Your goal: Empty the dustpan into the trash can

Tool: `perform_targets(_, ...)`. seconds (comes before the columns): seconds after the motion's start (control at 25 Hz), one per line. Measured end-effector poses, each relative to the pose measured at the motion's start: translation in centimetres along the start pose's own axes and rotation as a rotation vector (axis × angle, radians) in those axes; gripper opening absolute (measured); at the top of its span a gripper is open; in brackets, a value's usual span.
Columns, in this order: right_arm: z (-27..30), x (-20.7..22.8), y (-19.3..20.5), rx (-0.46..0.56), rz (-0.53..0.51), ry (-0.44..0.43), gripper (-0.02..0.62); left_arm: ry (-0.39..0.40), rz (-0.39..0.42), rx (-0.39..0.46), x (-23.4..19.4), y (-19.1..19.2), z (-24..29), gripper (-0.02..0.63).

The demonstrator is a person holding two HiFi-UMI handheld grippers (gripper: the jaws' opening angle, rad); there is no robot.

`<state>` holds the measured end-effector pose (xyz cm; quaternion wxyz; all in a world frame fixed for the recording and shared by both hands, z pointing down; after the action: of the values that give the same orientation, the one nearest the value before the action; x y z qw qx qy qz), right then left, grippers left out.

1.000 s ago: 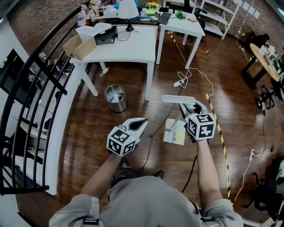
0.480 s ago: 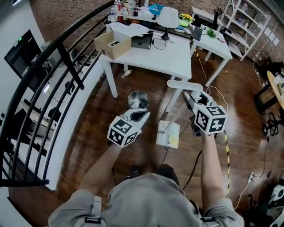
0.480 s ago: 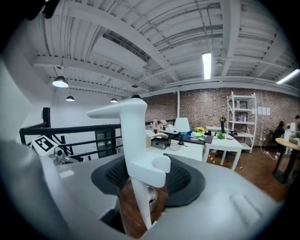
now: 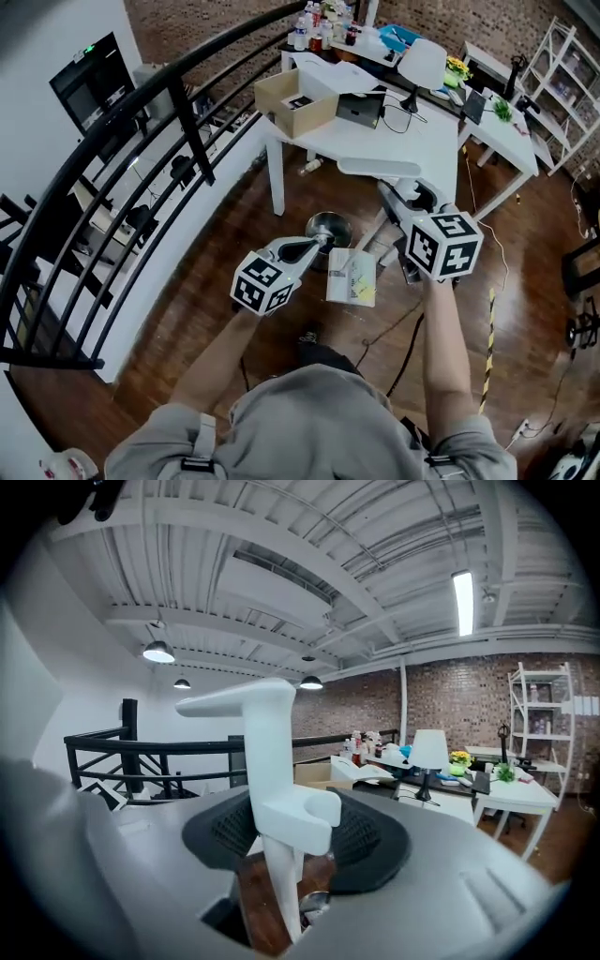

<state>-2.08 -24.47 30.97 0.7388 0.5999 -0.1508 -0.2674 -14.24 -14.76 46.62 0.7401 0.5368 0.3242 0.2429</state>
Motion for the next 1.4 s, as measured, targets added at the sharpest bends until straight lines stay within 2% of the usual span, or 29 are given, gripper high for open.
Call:
perform_targets(0.4,11.5,-2.7,-4.9,0.047,-0.042,-0.168,0.198,-0.150,-0.061,-0.003,-8.5,-1.9,-1.1,0.005)
perform_targets(0.6,17.3,-4.1,-5.8,0.046,-0.051,-0.211,0.198,-0.195,-0.097,0.002,-12.2,-1.4,-1.3,0.005)
perform_targets(0.92,24.8,-8.4,-6.5,0.004,-0.047,-0.219,0.198,-0.154,-0.136,-0.004,-19.5,-1.1,-3.0,0.005)
perform_targets(1.16,29.6,-10.4,-7.1,-0.034,0.001,-0.164,0.198,-0.083,-0.151,-0.012,-25.7,-1.7,-4.7,0.005)
perform_targets(1.4,31.3,-10.5,-6.0,-0.049,0.064,-0.095,0.198,-0.002,-0.153,-0.050,-28.2,-1.1,-4.7,0.005)
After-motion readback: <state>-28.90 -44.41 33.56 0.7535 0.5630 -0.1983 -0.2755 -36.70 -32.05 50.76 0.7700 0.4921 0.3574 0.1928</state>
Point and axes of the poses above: the fingertips, and each gripper's own axes: z forward along the fingers, x to its right, y out of its underside, the point moved 3 cm from there along -z, backward along the fingers, and after that the axes turned 14 degrees about y, right-handed, at the moved point
